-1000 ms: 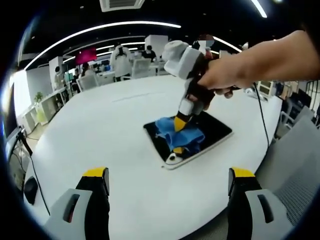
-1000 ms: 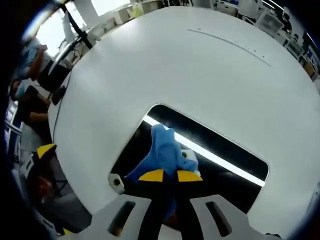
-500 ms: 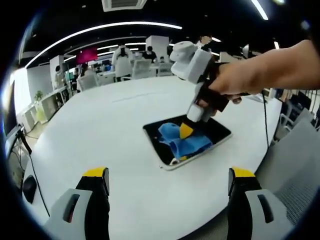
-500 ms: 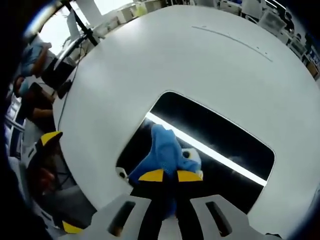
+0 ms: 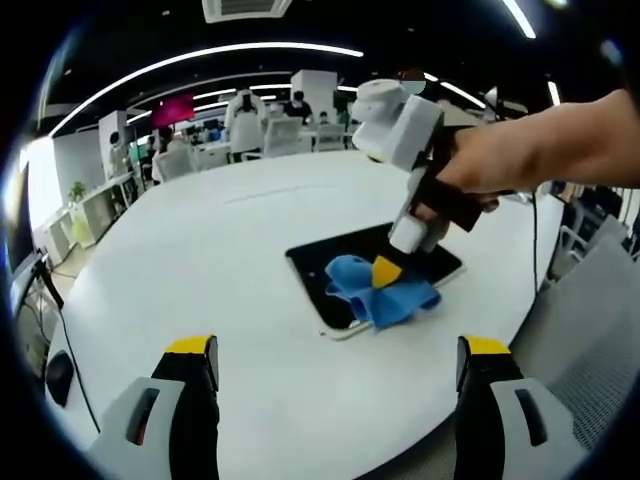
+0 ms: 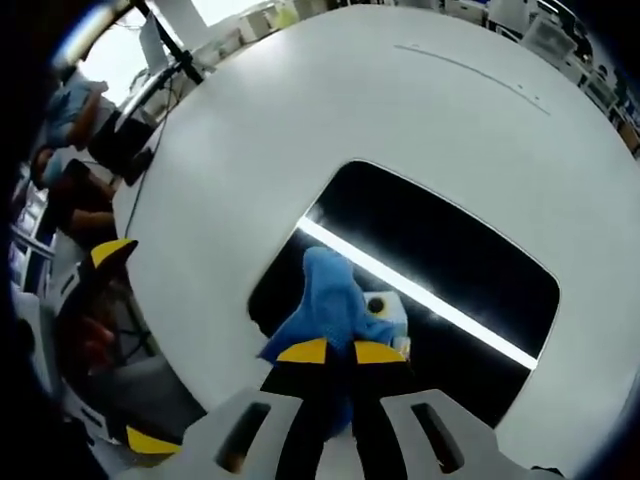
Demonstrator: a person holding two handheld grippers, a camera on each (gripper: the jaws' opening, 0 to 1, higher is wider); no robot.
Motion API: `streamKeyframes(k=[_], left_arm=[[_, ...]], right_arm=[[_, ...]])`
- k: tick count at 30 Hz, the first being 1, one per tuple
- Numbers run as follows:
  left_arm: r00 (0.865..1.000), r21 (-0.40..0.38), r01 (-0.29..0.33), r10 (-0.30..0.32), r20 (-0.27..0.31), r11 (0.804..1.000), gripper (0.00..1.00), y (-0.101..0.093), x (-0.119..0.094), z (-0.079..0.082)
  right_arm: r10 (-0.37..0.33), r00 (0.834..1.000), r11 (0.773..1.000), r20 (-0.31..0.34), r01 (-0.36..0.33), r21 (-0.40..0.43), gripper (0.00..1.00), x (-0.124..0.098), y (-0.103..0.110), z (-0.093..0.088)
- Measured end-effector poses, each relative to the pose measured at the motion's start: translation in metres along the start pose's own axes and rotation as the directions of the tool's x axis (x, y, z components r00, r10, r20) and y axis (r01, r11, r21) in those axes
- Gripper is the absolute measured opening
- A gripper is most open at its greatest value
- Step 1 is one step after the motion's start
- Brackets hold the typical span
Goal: Wipe the mirror surface with the cleaning cloth until all visible marks leave the cleaned area.
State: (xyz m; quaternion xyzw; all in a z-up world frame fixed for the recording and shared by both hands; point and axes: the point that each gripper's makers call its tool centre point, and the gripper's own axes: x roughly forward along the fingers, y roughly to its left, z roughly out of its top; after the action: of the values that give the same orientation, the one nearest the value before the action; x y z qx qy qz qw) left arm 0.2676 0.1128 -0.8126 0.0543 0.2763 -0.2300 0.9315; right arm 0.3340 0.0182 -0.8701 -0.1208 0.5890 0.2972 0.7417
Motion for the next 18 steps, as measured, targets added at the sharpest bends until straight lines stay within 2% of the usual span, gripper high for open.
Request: streamKeyframes(k=[18], left_arm=[[1.000,0.004,0.002,-0.002,0.004,1.000,1.00,-0.001,0.000,0.001]], right_arm=[[0.012,1.000,1.000,-0.016,-0.012,-0.027,0.02,-0.004,0.012,-0.017]])
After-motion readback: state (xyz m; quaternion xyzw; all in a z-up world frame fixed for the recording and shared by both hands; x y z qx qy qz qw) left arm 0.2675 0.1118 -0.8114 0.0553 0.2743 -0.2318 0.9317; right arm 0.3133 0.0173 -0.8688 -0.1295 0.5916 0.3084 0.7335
